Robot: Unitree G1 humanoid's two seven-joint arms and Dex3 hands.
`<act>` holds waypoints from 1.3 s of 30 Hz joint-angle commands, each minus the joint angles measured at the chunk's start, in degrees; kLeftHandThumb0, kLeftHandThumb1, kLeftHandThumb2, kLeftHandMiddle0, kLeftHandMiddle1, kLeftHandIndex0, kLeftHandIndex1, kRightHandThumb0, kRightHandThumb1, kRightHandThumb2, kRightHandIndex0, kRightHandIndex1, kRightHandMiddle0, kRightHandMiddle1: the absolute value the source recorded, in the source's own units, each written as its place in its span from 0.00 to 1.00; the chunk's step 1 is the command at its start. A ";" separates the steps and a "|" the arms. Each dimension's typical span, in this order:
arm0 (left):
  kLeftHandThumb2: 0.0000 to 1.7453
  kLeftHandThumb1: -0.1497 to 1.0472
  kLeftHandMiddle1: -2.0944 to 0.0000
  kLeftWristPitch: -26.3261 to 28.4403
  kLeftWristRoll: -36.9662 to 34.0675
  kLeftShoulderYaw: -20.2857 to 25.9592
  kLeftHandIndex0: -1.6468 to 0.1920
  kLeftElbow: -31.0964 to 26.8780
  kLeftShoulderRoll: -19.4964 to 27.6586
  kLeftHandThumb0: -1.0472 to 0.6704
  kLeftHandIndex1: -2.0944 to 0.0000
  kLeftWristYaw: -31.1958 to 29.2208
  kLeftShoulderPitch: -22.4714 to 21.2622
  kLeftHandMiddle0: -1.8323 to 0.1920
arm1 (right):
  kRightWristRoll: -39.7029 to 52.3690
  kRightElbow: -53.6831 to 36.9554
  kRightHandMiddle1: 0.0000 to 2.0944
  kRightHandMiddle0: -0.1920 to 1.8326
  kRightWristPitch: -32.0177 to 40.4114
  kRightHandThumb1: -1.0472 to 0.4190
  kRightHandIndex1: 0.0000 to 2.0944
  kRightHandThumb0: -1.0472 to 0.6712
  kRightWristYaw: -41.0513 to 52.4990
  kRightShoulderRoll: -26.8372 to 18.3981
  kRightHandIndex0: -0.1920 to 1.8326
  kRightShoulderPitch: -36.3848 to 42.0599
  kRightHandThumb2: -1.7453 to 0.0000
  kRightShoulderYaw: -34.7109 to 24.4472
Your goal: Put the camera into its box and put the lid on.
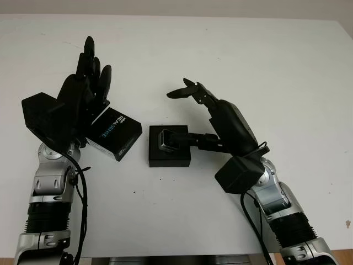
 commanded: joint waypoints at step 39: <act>0.29 1.00 1.00 0.71 -0.23 0.42 1.00 0.11 -0.28 0.15 1.00 0.42 -0.59 1.00 | -14.39 -8.14 0.57 0.16 5.94 0.08 0.10 0.17 -8.56 0.93 0.26 6.15 0.97 2.53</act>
